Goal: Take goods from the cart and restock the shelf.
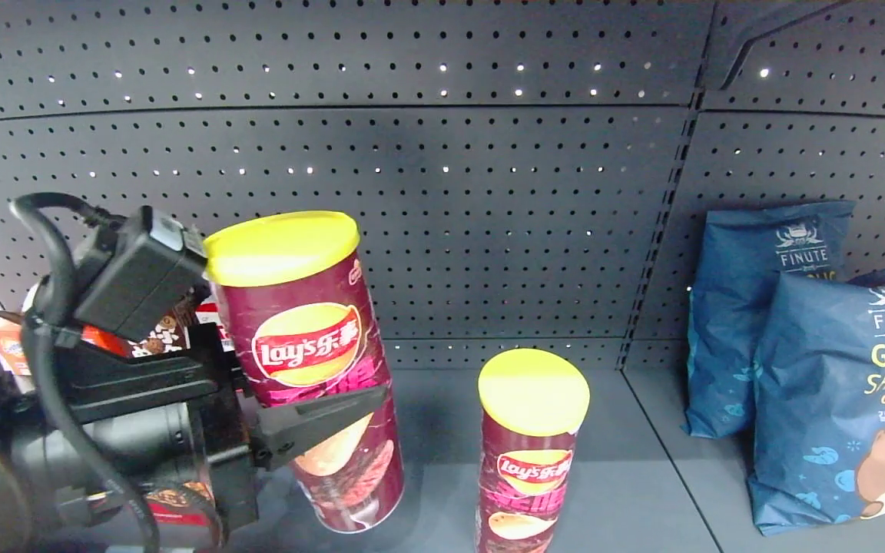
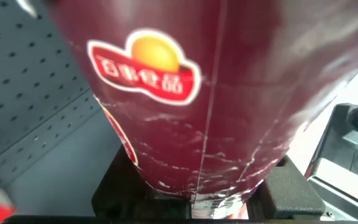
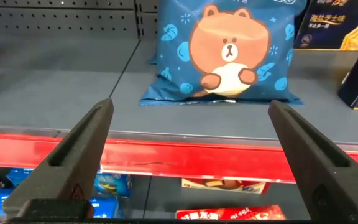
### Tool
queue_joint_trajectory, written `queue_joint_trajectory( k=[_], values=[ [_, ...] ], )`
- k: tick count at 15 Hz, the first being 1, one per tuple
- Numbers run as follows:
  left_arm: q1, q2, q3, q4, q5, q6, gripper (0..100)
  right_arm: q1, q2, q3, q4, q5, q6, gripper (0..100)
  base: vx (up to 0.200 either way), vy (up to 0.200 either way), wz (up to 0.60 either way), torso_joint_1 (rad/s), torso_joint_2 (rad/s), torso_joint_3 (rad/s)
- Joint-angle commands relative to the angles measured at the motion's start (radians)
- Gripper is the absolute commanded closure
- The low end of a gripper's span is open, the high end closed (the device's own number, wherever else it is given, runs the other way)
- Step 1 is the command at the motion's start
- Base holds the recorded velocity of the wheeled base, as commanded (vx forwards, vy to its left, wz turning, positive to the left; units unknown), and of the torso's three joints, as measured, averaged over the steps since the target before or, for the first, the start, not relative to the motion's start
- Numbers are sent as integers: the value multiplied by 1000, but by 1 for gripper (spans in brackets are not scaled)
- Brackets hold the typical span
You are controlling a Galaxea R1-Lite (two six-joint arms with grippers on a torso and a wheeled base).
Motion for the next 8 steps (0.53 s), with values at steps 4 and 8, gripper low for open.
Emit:
queue_joint_trajectory(
  k=[4,8],
  values=[
    [114,274,-41,-163,-117,44,100,0,0,0,0,1,-1,0,0,0,0,0,0,0],
    [143,434,-121,-225,-186,49,100,0,0,0,0,1,-1,0,0,0,0,0,0,0]
  ],
)
